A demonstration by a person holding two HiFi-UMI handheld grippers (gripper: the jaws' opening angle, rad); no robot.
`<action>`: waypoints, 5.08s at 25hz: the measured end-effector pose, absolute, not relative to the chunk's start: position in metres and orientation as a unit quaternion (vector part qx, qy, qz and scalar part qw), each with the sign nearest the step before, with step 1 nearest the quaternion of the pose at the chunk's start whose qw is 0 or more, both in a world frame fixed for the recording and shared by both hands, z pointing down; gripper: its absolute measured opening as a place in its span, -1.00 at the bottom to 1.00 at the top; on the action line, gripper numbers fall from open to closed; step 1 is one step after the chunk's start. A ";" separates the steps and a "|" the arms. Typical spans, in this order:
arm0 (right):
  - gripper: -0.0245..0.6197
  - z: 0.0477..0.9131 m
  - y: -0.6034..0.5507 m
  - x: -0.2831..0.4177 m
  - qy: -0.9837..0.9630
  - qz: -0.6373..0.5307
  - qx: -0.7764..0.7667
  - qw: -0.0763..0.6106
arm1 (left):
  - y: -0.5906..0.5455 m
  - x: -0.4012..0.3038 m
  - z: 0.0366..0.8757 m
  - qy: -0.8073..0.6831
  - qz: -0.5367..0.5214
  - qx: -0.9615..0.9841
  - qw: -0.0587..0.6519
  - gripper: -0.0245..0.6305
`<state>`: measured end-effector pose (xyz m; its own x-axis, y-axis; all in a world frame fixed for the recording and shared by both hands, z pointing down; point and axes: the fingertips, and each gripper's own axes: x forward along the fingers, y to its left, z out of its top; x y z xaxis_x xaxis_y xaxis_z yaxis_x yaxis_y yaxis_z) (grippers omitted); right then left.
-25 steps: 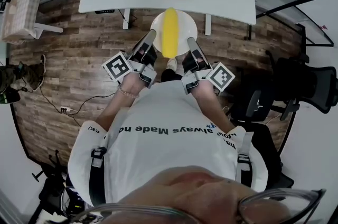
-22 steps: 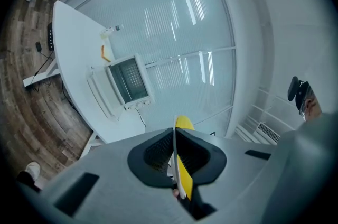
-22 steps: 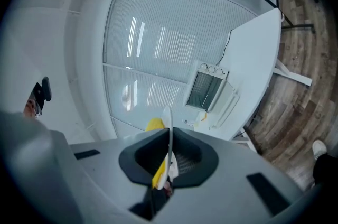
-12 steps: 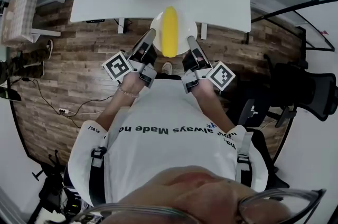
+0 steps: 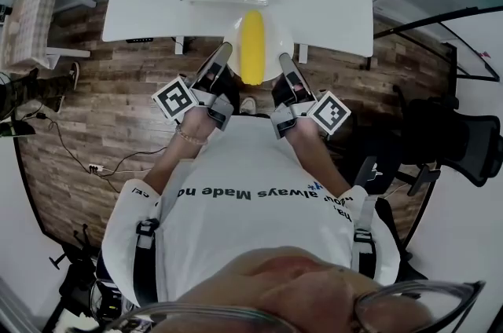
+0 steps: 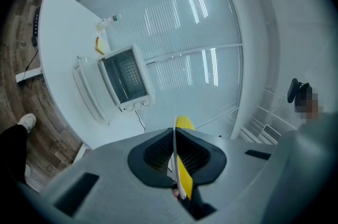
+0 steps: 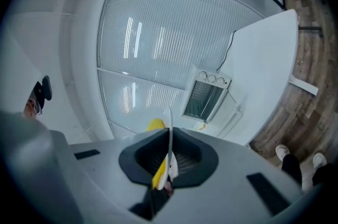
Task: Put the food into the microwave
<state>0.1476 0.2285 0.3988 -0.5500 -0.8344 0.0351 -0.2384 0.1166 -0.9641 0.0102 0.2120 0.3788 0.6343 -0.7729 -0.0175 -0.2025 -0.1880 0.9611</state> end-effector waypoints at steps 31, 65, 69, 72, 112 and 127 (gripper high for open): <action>-0.85 0.400 -0.021 0.026 0.686 -0.539 -0.407 0.271 | -0.042 -0.110 0.383 -0.322 -0.253 0.730 0.548 -0.87; -0.85 0.411 -0.100 0.089 0.680 -0.550 -0.407 0.264 | -0.120 -0.048 0.393 -0.331 -0.240 0.726 0.554 -0.87; -0.85 0.409 -0.100 0.087 0.682 -0.550 -0.405 0.263 | -0.119 -0.049 0.391 -0.329 -0.243 0.725 0.553 -0.87; -0.85 0.410 -0.101 0.087 0.679 -0.553 -0.405 0.262 | -0.120 -0.049 0.392 -0.331 -0.240 0.726 0.552 -0.87; -0.85 0.533 -0.109 0.075 0.652 -0.589 -0.433 0.202 | -0.125 -0.060 0.525 -0.358 -0.138 0.722 0.577 -0.87; -0.85 0.594 -0.148 0.068 0.636 -0.594 -0.456 0.184 | -0.170 -0.069 0.583 -0.369 -0.122 0.723 0.571 -0.87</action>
